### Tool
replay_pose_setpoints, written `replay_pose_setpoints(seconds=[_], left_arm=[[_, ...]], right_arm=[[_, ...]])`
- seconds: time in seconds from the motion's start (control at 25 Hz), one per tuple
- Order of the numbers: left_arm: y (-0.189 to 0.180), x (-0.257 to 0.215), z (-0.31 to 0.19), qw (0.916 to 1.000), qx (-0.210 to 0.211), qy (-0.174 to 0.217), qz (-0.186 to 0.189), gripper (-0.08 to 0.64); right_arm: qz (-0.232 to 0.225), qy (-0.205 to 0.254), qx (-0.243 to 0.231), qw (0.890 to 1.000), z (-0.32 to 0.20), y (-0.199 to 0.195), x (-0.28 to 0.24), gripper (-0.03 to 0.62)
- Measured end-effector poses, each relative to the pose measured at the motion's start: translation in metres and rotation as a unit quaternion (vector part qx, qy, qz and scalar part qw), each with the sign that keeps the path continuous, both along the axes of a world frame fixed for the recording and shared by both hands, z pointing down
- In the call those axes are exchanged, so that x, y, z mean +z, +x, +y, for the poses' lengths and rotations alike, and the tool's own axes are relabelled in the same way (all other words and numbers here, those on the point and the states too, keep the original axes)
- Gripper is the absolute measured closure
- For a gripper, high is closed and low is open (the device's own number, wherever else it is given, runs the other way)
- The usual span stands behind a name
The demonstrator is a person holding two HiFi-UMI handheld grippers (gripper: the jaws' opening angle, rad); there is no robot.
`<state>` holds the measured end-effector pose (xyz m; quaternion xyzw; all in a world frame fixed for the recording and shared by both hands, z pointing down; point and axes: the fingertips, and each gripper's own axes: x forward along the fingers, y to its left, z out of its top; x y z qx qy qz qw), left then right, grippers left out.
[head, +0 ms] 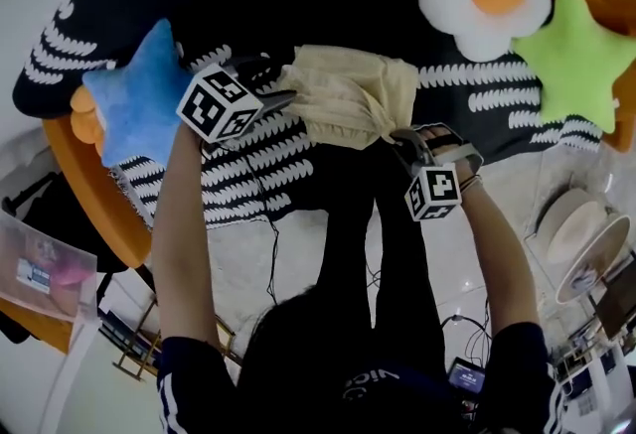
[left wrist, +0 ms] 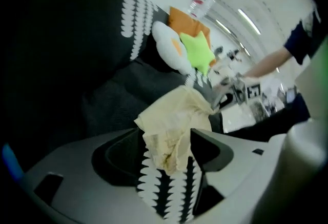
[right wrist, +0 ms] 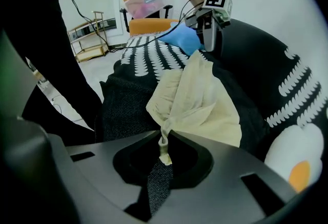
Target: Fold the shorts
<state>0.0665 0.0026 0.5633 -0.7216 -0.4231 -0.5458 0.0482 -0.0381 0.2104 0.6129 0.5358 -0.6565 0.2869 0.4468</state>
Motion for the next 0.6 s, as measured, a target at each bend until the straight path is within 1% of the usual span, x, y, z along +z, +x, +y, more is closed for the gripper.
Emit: replay_pose_setpoints(seconds=[0.04, 0.08, 0.12, 0.16, 0.2, 0.24, 0.32, 0.36, 0.4, 0.44, 0.48, 0.52, 0.6], left_arm=[[-0.008, 0.003, 0.003, 0.9979, 0.062, 0.016, -0.007, 0.232], [-0.016, 0.004, 0.006, 0.9914, 0.126, 0.031, -0.015, 0.190], [-0.022, 0.004, 0.010, 0.9821, 0.183, 0.040, -0.017, 0.143], [-0.024, 0.005, 0.013, 0.9716, 0.231, 0.048, -0.010, 0.123], [-0.025, 0.006, 0.015, 0.9612, 0.270, 0.057, 0.003, 0.123], [-0.025, 0.009, 0.016, 0.9517, 0.299, 0.066, 0.017, 0.123], [-0.027, 0.017, 0.015, 0.9364, 0.340, 0.082, 0.032, 0.126], [-0.031, 0.021, 0.014, 0.9297, 0.357, 0.087, 0.029, 0.138], [-0.036, 0.024, 0.014, 0.9232, 0.372, 0.092, 0.024, 0.225], [-0.040, 0.027, 0.013, 0.9180, 0.383, 0.100, 0.021, 0.375], [-0.041, 0.030, 0.012, 0.9159, 0.386, 0.107, 0.021, 0.443], [-0.041, 0.030, 0.011, 0.9178, 0.381, 0.110, 0.021, 0.489], [-0.043, 0.023, 0.010, 0.9262, 0.362, 0.103, 0.015, 0.514]], right_arm=[[-0.002, -0.001, -0.003, 1.000, -0.002, -0.001, 0.000, 0.548], [-0.003, 0.000, -0.006, 1.000, -0.004, -0.001, 0.001, 0.548], [-0.004, 0.000, -0.007, 1.000, -0.004, 0.001, 0.002, 0.548], [-0.005, 0.001, -0.006, 1.000, -0.003, 0.002, 0.002, 0.548], [-0.007, 0.000, -0.003, 1.000, -0.002, 0.002, 0.001, 0.548], [-0.010, 0.000, 0.003, 1.000, -0.003, 0.001, -0.001, 0.548], [-0.015, 0.002, 0.016, 1.000, -0.006, -0.001, -0.003, 0.548], [-0.017, 0.004, 0.022, 1.000, -0.007, -0.001, -0.004, 0.548], [-0.019, 0.006, 0.025, 0.999, -0.008, 0.000, -0.005, 0.546], [-0.020, 0.007, 0.028, 0.999, -0.007, 0.001, -0.005, 0.546], [-0.021, 0.008, 0.031, 0.999, -0.006, 0.002, -0.005, 0.546], [-0.022, 0.009, 0.034, 0.999, -0.005, 0.003, -0.005, 0.548], [-0.022, 0.011, 0.035, 0.999, -0.006, 0.003, -0.007, 0.548]])
